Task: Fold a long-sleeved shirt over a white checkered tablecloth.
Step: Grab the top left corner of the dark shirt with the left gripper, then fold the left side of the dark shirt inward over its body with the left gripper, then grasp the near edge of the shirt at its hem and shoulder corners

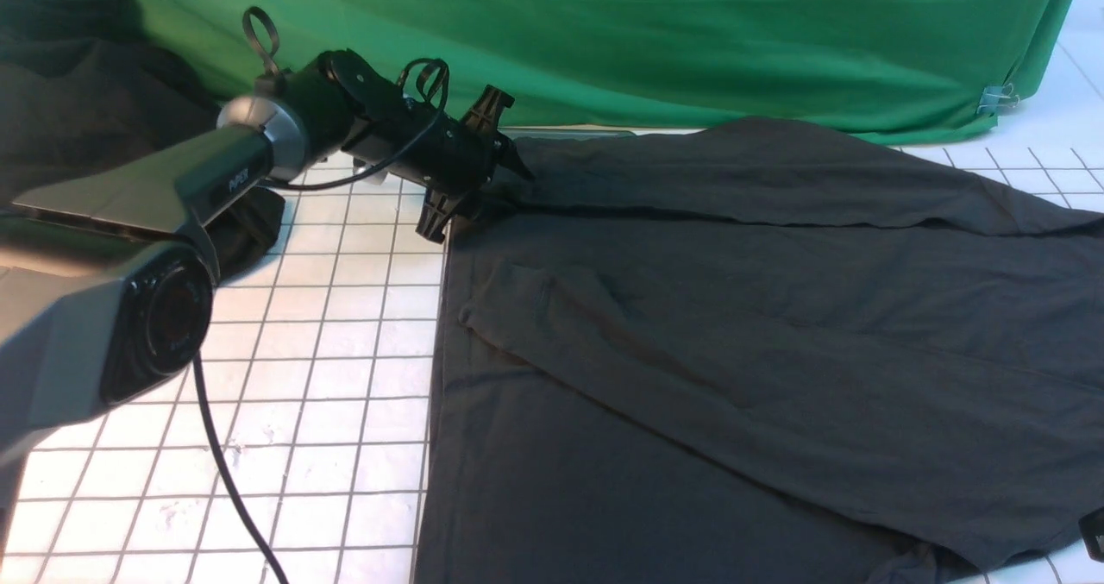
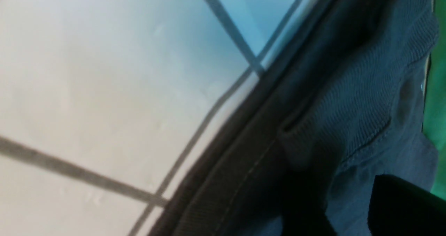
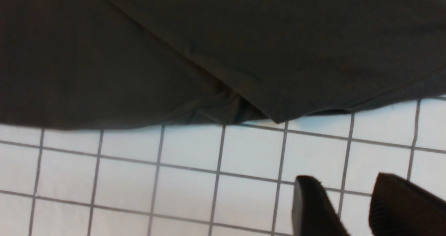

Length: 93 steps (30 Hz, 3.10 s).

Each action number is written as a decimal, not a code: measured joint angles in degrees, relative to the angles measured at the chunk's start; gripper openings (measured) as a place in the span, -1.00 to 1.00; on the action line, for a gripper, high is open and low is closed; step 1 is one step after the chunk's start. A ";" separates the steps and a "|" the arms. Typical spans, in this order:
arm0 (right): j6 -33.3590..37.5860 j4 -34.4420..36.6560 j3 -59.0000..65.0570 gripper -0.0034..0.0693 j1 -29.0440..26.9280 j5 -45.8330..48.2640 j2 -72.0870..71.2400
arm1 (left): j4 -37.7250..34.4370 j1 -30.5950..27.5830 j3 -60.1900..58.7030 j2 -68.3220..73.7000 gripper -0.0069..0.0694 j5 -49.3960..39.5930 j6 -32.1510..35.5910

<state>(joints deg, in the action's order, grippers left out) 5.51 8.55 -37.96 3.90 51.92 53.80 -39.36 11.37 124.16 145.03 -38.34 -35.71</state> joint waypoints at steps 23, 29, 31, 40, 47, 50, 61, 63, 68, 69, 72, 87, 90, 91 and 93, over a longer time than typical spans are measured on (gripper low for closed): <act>0.00 0.00 0.00 -0.24 0.00 0.69 0.00 | 3.50 1.58 0.00 -19.00 -0.77 -15.67 11.40; 0.00 0.00 -0.02 -0.24 0.00 0.46 0.00 | 21.56 10.03 -2.92 -21.59 -0.77 -30.34 10.34; 0.00 0.00 -0.02 -0.24 0.00 0.46 0.00 | 22.28 11.87 -5.11 -21.58 -0.77 -30.78 10.34; 0.00 0.00 -0.02 -0.24 0.00 0.38 0.00 | 25.38 13.90 -16.44 -21.58 -0.77 -31.20 11.95; 0.05 0.00 -0.02 -0.24 0.00 -0.36 0.00 | 26.95 13.90 -20.06 -21.65 -0.74 -30.88 13.69; 0.05 0.00 -0.02 -0.24 0.00 -0.83 0.00 | 27.44 13.90 -20.13 -21.65 -0.66 -30.88 15.03; 0.21 -0.01 -0.02 -0.24 0.00 -0.89 0.00 | 25.71 13.90 -20.24 -25.36 0.53 -30.99 20.11; 0.21 -0.01 -0.02 -0.24 0.00 -1.07 0.00 | 26.25 13.90 -20.24 -27.99 0.66 -30.99 20.89; 0.21 -0.01 -0.02 -0.24 0.00 -2.15 0.00 | 29.24 13.90 -20.24 -29.80 0.68 -29.53 22.51; 0.21 -0.01 -0.02 -0.24 0.00 -2.24 0.00 | 29.23 13.90 -20.24 -29.79 0.68 -29.33 22.51; 0.21 -0.01 -0.02 -0.24 0.00 -2.55 0.00 | 27.83 13.83 -20.24 -27.31 0.41 -27.57 23.08; 0.46 -0.06 -0.02 -0.24 0.00 -0.97 0.00 | 29.45 13.83 -36.52 -40.78 -0.79 -30.75 27.09; 0.46 -0.06 -0.02 -0.24 0.00 -0.87 0.00 | 29.51 13.83 -46.64 -45.60 -0.67 -31.07 26.11; 0.46 -0.06 -0.02 -0.24 0.00 -0.87 0.00 | 29.51 13.83 -47.35 -45.82 -0.66 -31.07 26.11; 0.46 -0.06 -0.02 -0.24 0.00 -0.87 0.00 | 29.04 13.83 -55.81 -47.56 -0.47 -29.76 24.38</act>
<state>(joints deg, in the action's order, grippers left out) 5.97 8.49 -37.98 3.90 51.05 53.80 -10.33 25.20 68.35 97.48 -68.10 -11.32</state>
